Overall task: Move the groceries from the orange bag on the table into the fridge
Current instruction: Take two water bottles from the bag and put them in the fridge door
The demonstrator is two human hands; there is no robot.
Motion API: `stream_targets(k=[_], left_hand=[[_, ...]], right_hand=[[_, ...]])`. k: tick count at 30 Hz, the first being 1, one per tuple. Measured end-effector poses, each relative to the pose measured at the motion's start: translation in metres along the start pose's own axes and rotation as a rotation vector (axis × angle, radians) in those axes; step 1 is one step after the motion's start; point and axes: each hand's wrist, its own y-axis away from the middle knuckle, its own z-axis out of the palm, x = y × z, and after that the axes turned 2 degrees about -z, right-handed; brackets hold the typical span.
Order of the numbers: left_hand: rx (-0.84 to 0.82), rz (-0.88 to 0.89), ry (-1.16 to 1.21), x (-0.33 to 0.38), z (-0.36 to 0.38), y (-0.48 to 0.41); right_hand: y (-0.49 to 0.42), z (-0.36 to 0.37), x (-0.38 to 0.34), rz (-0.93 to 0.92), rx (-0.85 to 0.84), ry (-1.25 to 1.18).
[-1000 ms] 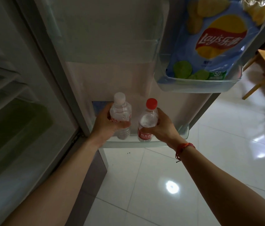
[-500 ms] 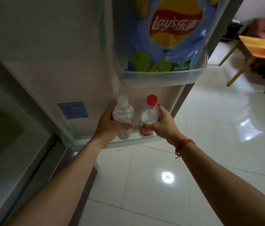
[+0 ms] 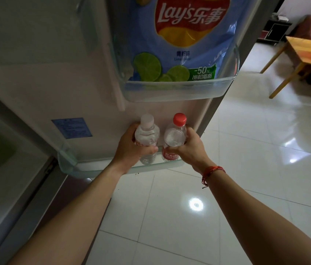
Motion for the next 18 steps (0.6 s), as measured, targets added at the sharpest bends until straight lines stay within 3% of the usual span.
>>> stream_targets(k=[18], left_hand=[[0.174,0.021,-0.168,-0.004,0.009,0.005]], right_hand=[[0.006,0.006,-0.001,-0.025,-0.013,-0.020]])
